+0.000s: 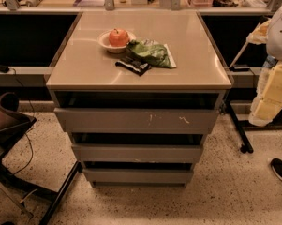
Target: Open bottom drawer
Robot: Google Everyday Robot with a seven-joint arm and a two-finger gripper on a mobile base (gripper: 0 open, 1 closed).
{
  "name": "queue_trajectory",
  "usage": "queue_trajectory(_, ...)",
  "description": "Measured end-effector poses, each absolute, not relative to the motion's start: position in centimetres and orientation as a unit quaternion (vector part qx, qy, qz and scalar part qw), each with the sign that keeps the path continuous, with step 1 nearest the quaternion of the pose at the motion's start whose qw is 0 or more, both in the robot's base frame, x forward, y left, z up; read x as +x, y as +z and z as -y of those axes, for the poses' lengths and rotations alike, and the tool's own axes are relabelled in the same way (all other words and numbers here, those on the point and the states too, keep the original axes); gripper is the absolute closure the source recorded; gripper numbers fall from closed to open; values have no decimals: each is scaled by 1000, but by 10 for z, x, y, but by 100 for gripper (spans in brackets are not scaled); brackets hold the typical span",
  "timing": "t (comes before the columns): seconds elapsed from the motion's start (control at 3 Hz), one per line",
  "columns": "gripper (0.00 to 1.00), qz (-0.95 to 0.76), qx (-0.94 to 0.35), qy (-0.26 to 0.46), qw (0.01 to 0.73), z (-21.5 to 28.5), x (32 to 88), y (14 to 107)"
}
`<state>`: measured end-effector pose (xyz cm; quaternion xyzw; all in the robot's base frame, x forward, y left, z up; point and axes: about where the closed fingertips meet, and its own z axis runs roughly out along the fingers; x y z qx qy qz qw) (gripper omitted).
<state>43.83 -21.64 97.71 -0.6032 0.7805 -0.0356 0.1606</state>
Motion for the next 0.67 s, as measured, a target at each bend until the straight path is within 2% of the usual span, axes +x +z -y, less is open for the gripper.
queue_trajectory(0.67,0,-772,-613,-38,161,210,439,968)
